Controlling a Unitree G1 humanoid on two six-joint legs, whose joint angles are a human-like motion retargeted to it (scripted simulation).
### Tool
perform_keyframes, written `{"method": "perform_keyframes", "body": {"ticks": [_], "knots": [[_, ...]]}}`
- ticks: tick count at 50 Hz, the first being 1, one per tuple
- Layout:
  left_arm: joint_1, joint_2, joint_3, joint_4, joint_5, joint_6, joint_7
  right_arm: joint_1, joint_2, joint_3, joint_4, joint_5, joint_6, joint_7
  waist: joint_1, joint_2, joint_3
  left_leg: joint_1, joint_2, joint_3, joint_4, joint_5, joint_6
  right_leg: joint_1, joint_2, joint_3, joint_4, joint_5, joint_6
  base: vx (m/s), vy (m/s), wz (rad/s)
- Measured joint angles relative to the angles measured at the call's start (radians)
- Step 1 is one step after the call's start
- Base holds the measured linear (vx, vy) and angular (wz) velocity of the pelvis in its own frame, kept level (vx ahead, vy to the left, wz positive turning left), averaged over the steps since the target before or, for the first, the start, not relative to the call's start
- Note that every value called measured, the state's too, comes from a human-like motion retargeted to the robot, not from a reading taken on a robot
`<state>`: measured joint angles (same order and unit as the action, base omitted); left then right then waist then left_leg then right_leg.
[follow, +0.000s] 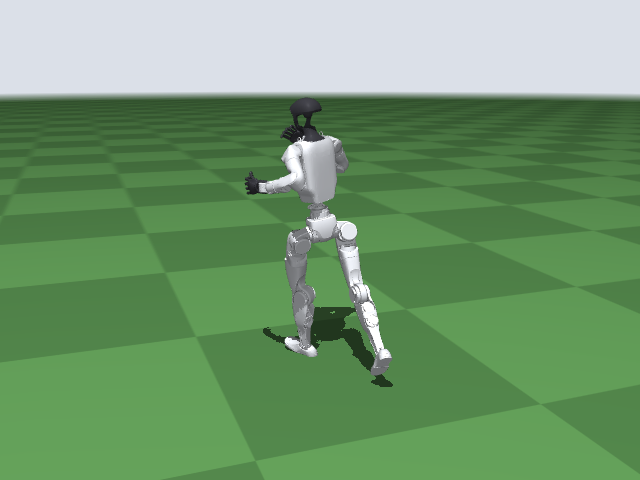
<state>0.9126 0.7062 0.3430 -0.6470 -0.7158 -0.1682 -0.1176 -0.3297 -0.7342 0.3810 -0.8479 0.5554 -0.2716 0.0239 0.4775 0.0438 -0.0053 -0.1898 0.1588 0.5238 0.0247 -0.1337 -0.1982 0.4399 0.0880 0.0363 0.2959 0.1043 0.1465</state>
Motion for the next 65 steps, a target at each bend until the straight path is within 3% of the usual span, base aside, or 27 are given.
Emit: {"method": "perform_keyframes", "body": {"ticks": [2, 3, 5, 7, 9, 11, 13, 16, 18, 20, 22, 24, 27, 30, 33, 35, 38, 40, 43, 45, 50, 53, 55, 57, 58, 62, 65], "knots": [[-0.104, -0.048, -0.044, -0.005, 0.049, 0.0, 0.013, 0.025, -0.022, 0.012, -0.009, 0.022, 0.009, 0.037, -0.058, 0.062, 0.016, 0.024, 0.026, 0.011, 0.039, 0.003, 0.01, -0.061, -0.001, -0.125, 0.306, -0.118, -0.061, 1.58, 0.22, 1.39], [-0.193, -0.07, -0.095, 0.011, 0.066, -0.002, 0.04, 0.049, -0.022, 0.016, 0.011, 0.016, 0.017, 0.045, -0.092, 0.063, 0.036, 0.032, 0.007, -0.002, 0.085, -0.054, 0.071, -0.119, -0.044, -0.185, 0.483, -0.185, -0.085, 1.44, 0.17, 1.75], [-0.442, -0.103, -0.232, 0.09, 0.086, -0.011, 0.124, 0.115, -0.007, 0.028, 0.117, -0.03, 0.028, 0.03, -0.159, -0.01, 0.083, 0.003, -0.082, -0.064, 0.262, -0.26, 0.267, -0.279, -0.195, -0.244, 0.827, -0.328, -0.107, 1.32, 0.1, 1.96], [-0.749, -0.122, -0.369, 0.235, 0.384, -0.049, 0.173, 0.253, 0.071, 0.01, 0.303, -0.049, 0.007, -0.013, -0.243, -0.103, 0.119, -0.081, -0.161, -0.165, 0.516, -0.438, 0.402, -0.462, -0.314, -0.232, 1.049, -0.445, -0.13, 1.22, 0.0, 2.42], [-1.021, -0.14, -0.465, 0.284, 0.463, -0.029, 0.256, 0.404, 0.111, -0.059, 0.476, -0.098, 0.031, -0.067, -0.312, -0.117, 0.14, -0.091, -0.199, -0.247, 0.64, -0.517, 0.366, -0.623, -0.363, -0.206, 1.137, -0.524, -0.168, 1.2, -0.06, 2.73], [-1.202, -0.169, -0.509, 0.24, 0.505, -0.032, 0.295, 0.574, 0.112, -0.149, 0.51, -0.067, 0.021, -0.057, -0.405, -0.078, 0.149, -0.029, -0.211, -0.348, 0.64, -0.542, 0.299, -0.726, -0.376, -0.211, 1.086, -0.559, -0.192, 1.24, -0.09, 3.02], [-1.295, -0.194, -0.511, 0.155, 0.51, -0.048, 0.321, 0.768, 0.071, -0.254, 0.451, 0.018, 0.008, -0.01, -0.517, -0.004, 0.144, 0.061, -0.191, -0.468, 0.582, -0.518, 0.232, -0.766, -0.357, -0.246, 0.908, -0.551, -0.184, 1.27, -0.17, 3.21], [-1.292, -0.171, -0.472, 0.016, 0.411, -0.074, 0.331, 1.028, 0.031, -0.397, 0.385, 0.121, 0.042, 0.043, -0.676, 0.063, 0.113, 0.188, -0.141, -0.605, 0.477, -0.398, 0.156, -0.723, -0.326, -0.29, 0.44, -0.425, -0.112, 1.26, -0.36, 3.01], [-1.3, -0.095, -0.435, -0.045, 0.095, -0.135, 0.342, 1.126, 0.006, -0.44, 0.384, 0.103, 0.064, 0.045, -0.736, 0.042, 0.08, 0.242, -0.144, -0.637, 0.453, -0.311, 0.176, -0.665, -0.352, -0.298, 0.074, -0.328, -0.014, 1.23, -0.6, 2.46], [-1.286, -0.015, -0.412, -0.069, -0.009, -0.179, 0.336, 1.183, -0.006, -0.482, 0.383, 0.048, 0.081, 0.072, -0.786, -0.016, 0.058, 0.302, -0.135, -0.602, 0.45, -0.257, 0.168, -0.628, -0.403, -0.297, -0.166, -0.303, 0.078, 1.19, -0.77, 2.22], [-1.244, 0.035, -0.399, -0.078, -0.006, -0.179, 0.313, 1.223, -0.026, -0.531, 0.371, -0.029, 0.088, 0.099, -0.801, -0.071, 0.052, 0.339, -0.078, -0.503, 0.521, -0.278, 0.194, -0.618, -0.437, -0.298, -0.248, -0.337, 0.115, 1.07, -0.9, 1.84], [-1.187, 0.044, -0.375, -0.076, -0.007, -0.158, 0.264, 1.238, -0.047, -0.576, 0.355, -0.094, 0.093, 0.117, -0.785, -0.103, 0.067, 0.298, -0.016, -0.448, 0.74, -0.372, 0.265, -0.607, -0.451, -0.309, -0.254, -0.323, 0.115, 0.89, -0.92, 1.4], [-1.081, -0.028, -0.339, -0.024, 0.012, -0.114, 0.203, 1.185, -0.065, -0.587, 0.381, -0.092, 0.08, 0.079, -0.733, -0.099, 0.122, 0.117, -0.04, -0.533, 1.198, -0.529, 0.373, -0.596, -0.489, -0.337, -0.137, -0.233, 0.112, 0.73, -0.63, 1.31], [-0.88, -0.182, -0.303, 0.123, -0.056, -0.067, 0.281, 0.967, -0.127, -0.508, 0.535, -0.098, 0.069, -0.018, -0.645, -0.013, 0.222, -0.041, -0.055, -0.579, 1.5, -0.649, 0.393, -0.675, -0.465, -0.344, 0.239, -0.434, 0.037, 0.66, -0.45, 0.6], [-0.627, -0.25, -0.304, 0.207, -0.173, -0.051, 0.28, 0.639, -0.18, -0.389, 0.586, -0.209, 0.073, -0.073, -0.516, 0.011, 0.226, -0.185, -0.059, -0.477, 1.54, -0.676, 0.41, -0.679, -0.428, -0.369, 0.356, -0.515, -0.014, 0.64, -0.35, 0.05], [-0.483, -0.16, -0.284, 0.149, -0.167, -0.04, 0.236, 0.483, -0.127, -0.331, 0.505, -0.126, 0.068, -0.084, -0.404, -0.014, 0.193, -0.255, -0.074, -0.376, 1.419, -0.648, 0.42, -0.627, -0.402, -0.39, 0.288, -0.476, -0.039, 0.67, -0.15, 0.22], [-0.32, -0.027, -0.247, 0.046, -0.22, -0.029, 0.162, 0.372, -0.067, -0.263, 0.352, -0.067, 0.065, -0.06, -0.268, -0.101, 0.104, -0.256, -0.144, -0.217, 0.963, -0.557, 0.43, -0.535, -0.394, -0.415, 0.129, -0.279, -0.035, 0.72, 0.07, 0.88], [-0.238, -0.021, -0.217, 0.009, -0.266, -0.026, 0.143, 0.337, -0.065, -0.236, 0.259, -0.075, 0.063, -0.041, -0.234, -0.118, 0.07, -0.154, -0.169, -0.095, 0.553, -0.475, 0.36, -0.446, -0.351, -0.396, 0.044, -0.131, -0.015, 0.8, 0.17, 1.58], [-0.217, -0.055, -0.161, -0.033, -0.212, -0.008, 0.109, 0.341, -0.058, -0.226, 0.15, -0.036, 0.036, -0.007, -0.255, -0.06, 0.057, -0.015, -0.137, 0.114, 0.142, -0.345, 0.223, -0.357, -0.201, -0.304, 0.083, -0.069, 0.009, 0.81, 0.09, 2.09], [-0.294, -0.088, -0.175, -0.036, -0.122, -0.019, 0.085, 0.351, -0.041, -0.224, 0.125, -0.094, 0.014, -0.001, -0.281, -0.017, 0.075, 0.032, -0.105, 0.176, 0.036, -0.298, 0.196, -0.366, -0.121, -0.277, 0.263, -0.142, -0.015, 0.75, -0.01, 2.29], [-0.686, -0.198, -0.336, 0.051, -0.014, -0.042, 0.199, 0.483, 0.014, -0.218, 0.253, -0.191, 0.009, -0.041, -0.386, -0.039, 0.154, -0.02, -0.121, -0.047, 0.291, -0.615, 0.406, -0.61, -0.204, -0.285, 1.014, -0.494, -0.009, 0.6, -0.04, 2.44], [-1.064, -0.221, -0.481, 0.209, 0.045, -0.048, 0.348, 0.565, 0.062, -0.168, 0.47, -0.099, 0.041, -0.135, -0.46, -0.06, 0.212, -0.053, -0.152, -0.205, 0.469, -0.729, 0.418, -0.771, -0.225, -0.217, 1.314, -0.604, -0.021, 0.6, 0.03, 2.94], [-1.295, -0.26, -0.536, 0.236, 0.058, -0.062, 0.356, 0.641, 0.065, -0.173, 0.519, -0.083, 0.024, -0.13, -0.526, -0.022, 0.241, -0.005, -0.156, -0.307, 0.453, -0.711, 0.356, -0.856, -0.251, -0.21, 1.401, -0.652, -0.095, 0.71, 0.21, 3.16], [-1.455, -0.305, -0.543, 0.194, 0.068, -0.088, 0.333, 0.74, 0.014, -0.228, 0.457, -0.064, -0.014, -0.076, -0.628, 0.06, 0.249, 0.071, -0.135, -0.41, 0.369, -0.615, 0.278, -0.921, -0.275, -0.239, 1.372, -0.682, -0.176, 0.83, 0.29, 3.32], [-1.516, -0.323, -0.545, 0.17, 0.085, -0.102, 0.335, 0.789, -0.016, -0.267, 0.42, -0.05, -0.024, -0.052, -0.693, 0.105, 0.249, 0.11, -0.119, -0.461, 0.322, -0.542, 0.238, -0.945, -0.264, -0.252, 1.315, -0.677, -0.187, 0.92, 0.28, 3.72], [-1.653, -0.326, -0.579, 0.124, 0.134, -0.128, 0.361, 0.953, -0.067, -0.428, 0.353, -0.01, -0.003, 0.016, -0.941, 0.236, 0.232, 0.241, -0.059, -0.614, 0.174, -0.147, 0.079, -0.929, -0.177, -0.277, 0.827, -0.573, -0.091, 1.06, 0.14, 4.03], [-1.657, -0.281, -0.605, 0.138, 0.137, -0.114, 0.34, 0.995, -0.068, -0.491, 0.377, -0.054, 0.036, 0.038, -0.971, 0.255, 0.166, 0.303, -0.067, -0.619, 0.135, 0.086, 0.011, -0.839, -0.239, -0.38, 0.348, -0.518, -0.054, 1.15, -0.14, 2.73]]}}
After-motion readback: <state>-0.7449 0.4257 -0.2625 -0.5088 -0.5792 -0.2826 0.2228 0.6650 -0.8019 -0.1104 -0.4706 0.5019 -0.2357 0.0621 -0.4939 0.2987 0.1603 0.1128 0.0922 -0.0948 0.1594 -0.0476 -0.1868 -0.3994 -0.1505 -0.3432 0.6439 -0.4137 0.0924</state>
